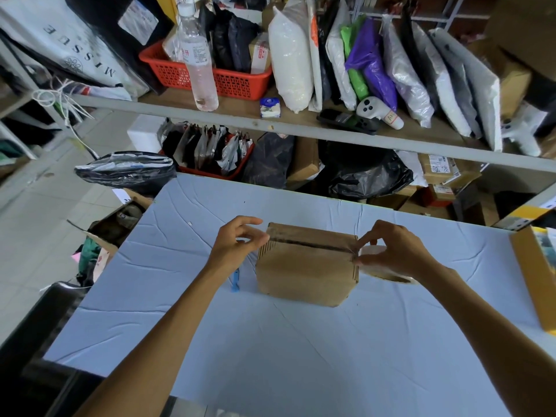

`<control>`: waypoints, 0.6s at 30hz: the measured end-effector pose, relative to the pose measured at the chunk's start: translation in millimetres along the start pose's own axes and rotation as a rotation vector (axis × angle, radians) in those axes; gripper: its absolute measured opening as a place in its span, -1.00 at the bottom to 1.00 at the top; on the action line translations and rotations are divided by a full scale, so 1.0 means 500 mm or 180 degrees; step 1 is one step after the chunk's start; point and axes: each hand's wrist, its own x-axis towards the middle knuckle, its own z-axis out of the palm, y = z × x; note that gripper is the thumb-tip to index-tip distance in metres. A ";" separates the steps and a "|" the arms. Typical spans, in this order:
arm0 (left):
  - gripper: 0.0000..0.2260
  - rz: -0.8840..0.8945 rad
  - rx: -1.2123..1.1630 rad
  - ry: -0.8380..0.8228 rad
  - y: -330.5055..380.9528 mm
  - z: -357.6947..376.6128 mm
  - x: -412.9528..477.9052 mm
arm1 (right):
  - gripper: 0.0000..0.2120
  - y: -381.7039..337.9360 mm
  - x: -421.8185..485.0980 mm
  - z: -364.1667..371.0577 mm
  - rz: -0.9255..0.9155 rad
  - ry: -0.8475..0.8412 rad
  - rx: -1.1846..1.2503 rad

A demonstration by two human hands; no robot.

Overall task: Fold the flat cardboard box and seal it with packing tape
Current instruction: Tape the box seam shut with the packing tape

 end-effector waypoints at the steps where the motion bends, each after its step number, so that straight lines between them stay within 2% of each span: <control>1: -0.78 -0.0002 0.0005 0.0067 -0.002 0.001 0.000 | -0.73 0.000 0.000 -0.001 0.0010 0.0007 0.0024; 6: -0.90 -0.0051 0.0186 0.0523 0.002 0.018 0.022 | -0.73 -0.006 0.005 -0.008 0.0028 -0.0036 0.0028; 11: -0.84 -0.0047 0.0386 0.0801 -0.003 0.030 0.040 | -0.75 -0.010 0.008 -0.015 0.0117 -0.0110 0.0046; 15: -0.83 0.0124 0.0494 0.0844 -0.004 0.030 0.045 | -0.79 -0.008 0.011 -0.022 0.0219 -0.0180 0.0205; 18: -0.81 0.0169 0.0554 0.0831 -0.004 0.027 0.051 | -0.73 -0.009 0.013 -0.024 0.0343 -0.0113 0.0346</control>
